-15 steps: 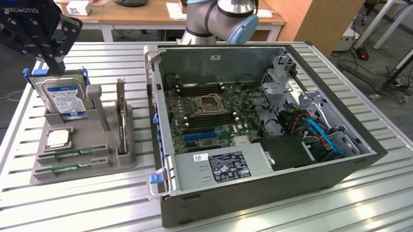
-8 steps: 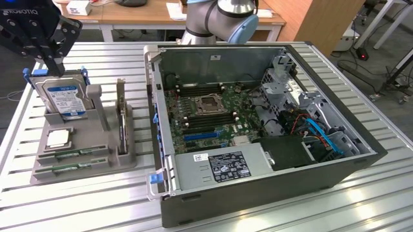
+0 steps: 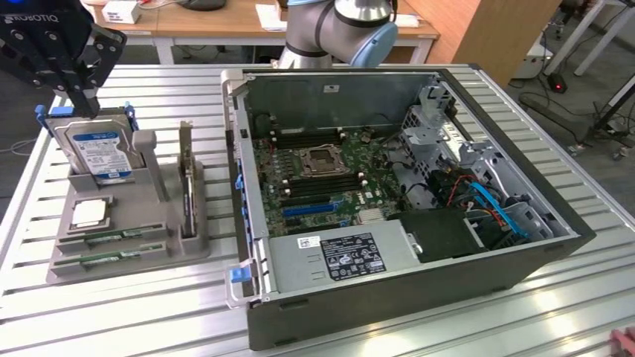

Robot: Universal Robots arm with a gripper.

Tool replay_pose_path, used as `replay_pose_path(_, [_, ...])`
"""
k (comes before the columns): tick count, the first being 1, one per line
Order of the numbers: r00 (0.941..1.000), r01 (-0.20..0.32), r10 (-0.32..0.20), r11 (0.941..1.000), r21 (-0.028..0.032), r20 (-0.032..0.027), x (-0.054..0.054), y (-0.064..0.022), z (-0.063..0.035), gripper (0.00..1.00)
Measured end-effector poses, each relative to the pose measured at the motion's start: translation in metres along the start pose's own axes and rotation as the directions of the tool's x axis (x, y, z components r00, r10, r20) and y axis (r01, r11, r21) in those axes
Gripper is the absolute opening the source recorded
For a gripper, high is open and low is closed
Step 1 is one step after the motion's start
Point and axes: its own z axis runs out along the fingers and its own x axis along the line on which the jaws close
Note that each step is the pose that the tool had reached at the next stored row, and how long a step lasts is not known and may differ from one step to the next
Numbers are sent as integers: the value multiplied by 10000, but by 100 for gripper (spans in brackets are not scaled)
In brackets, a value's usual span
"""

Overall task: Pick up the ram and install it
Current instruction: 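Pick up the ram and move it above insertion slot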

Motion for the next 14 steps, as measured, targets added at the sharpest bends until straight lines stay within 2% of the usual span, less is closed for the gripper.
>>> replay_pose_path(14, [9999, 138, -138, 9999, -4, -6, 1, 0, 0, 9])
